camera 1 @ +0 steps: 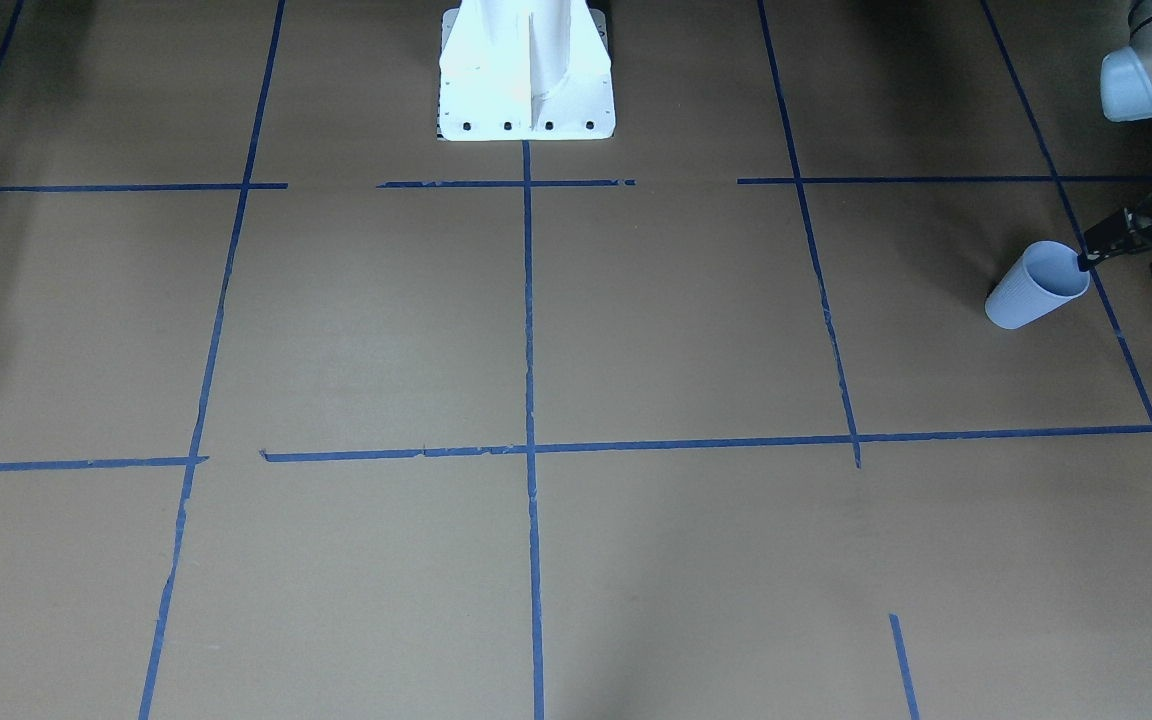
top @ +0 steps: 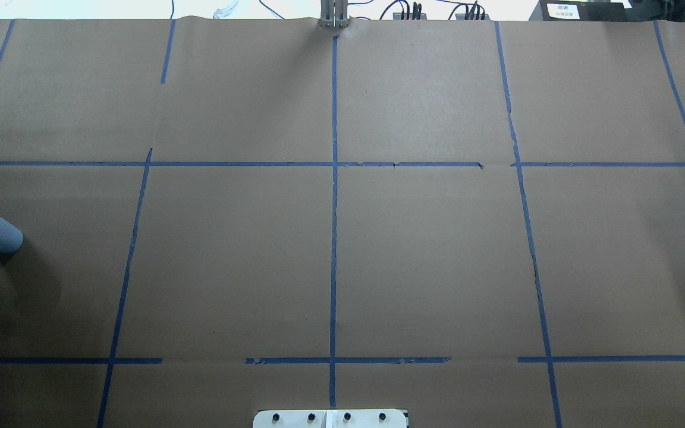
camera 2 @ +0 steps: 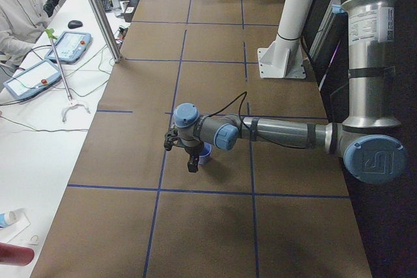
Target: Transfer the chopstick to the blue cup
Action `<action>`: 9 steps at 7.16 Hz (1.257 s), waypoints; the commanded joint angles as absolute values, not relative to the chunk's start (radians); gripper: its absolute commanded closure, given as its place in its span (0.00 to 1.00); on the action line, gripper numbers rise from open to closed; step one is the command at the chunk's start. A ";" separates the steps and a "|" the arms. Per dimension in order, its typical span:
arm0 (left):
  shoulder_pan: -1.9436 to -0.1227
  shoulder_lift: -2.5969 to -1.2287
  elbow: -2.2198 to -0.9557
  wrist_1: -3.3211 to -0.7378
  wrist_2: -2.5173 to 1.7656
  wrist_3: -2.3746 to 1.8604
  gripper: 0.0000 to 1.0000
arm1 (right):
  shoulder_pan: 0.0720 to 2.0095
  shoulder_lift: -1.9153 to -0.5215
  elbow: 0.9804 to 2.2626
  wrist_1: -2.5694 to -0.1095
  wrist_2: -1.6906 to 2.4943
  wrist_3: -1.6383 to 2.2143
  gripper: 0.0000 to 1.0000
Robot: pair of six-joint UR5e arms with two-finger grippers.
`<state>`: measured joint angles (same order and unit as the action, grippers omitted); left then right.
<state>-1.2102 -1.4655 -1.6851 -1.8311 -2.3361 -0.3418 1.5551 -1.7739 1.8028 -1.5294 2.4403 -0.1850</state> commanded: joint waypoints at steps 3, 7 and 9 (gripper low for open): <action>-1.154 -1.506 -1.654 -1.858 -2.341 -0.426 0.95 | 1.551 -1.779 1.801 -1.532 2.442 -0.184 0.01; -1.114 -1.771 -1.730 -1.855 -2.597 -1.023 1.00 | 1.551 -1.778 1.802 -1.529 2.444 -0.184 0.01; -0.891 -2.013 -1.773 -1.847 -2.471 -1.451 1.00 | 1.537 -1.773 1.807 -1.528 2.442 -0.183 0.01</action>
<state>-1.0152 -1.8621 -1.7523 -1.8527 -2.5498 -1.1924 1.5435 -1.7750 1.8047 -1.5292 2.4433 -0.1829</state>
